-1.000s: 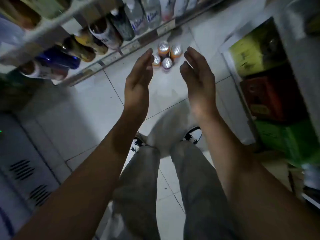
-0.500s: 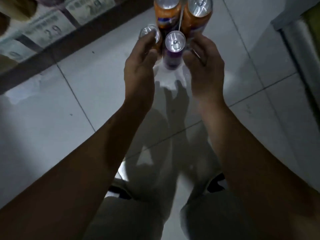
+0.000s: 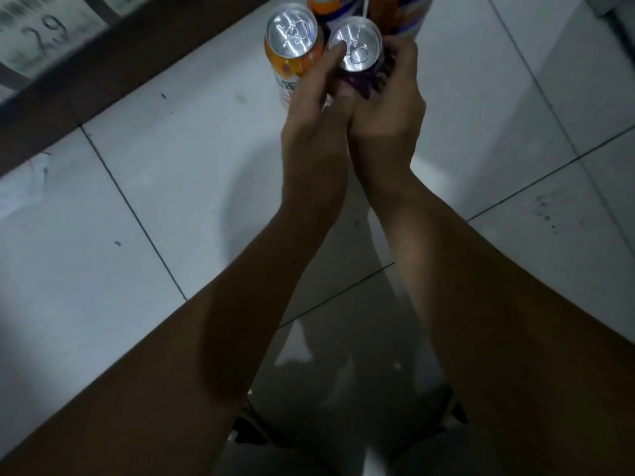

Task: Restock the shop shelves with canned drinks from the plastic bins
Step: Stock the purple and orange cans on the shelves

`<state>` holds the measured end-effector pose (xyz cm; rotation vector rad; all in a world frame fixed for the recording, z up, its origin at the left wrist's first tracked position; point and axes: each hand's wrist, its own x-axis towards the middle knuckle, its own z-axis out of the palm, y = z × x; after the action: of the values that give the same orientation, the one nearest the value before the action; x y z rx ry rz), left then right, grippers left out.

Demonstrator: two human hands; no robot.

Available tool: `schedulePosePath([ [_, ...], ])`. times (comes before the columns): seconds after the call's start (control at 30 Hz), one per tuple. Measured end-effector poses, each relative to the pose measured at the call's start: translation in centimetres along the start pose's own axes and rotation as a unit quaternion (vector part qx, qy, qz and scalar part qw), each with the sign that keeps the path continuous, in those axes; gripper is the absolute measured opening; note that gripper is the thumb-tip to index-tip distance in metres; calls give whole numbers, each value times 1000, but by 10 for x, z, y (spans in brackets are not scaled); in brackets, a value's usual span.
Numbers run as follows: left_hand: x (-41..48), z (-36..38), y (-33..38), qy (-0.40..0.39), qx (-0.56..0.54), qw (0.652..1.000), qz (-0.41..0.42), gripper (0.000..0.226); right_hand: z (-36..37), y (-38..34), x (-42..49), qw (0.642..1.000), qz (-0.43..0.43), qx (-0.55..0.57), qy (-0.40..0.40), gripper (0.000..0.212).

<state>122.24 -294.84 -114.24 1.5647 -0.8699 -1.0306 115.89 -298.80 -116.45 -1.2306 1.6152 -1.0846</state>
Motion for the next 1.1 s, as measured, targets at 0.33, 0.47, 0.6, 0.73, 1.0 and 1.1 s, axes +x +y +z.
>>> schedulePosePath([
  [0.33, -55, -42, 133, -52, 10, 997, -56, 47, -88, -134, -49, 997, 43, -44, -41, 55],
  [0.47, -72, -60, 236, -98, 20, 994, -39, 50, -129, -242, -63, 997, 37, -19, -62, 52],
  [0.6, -73, -75, 357, -100, -6, 995, -18, 46, -158, -369, -64, 997, 14, 15, -77, 47],
  [0.73, -78, -96, 484, -101, -15, 994, 39, 45, -186, -494, -64, 995, -42, 29, -90, 48],
  [1.0, -106, -133, 701, -75, -11, 986, 152, 46, -225, -704, -72, 986, -124, 70, -86, 50],
  [1.1, -123, -152, 768, -59, 10, 976, 208, 46, -235, -774, -82, 982, -144, 88, -90, 45],
])
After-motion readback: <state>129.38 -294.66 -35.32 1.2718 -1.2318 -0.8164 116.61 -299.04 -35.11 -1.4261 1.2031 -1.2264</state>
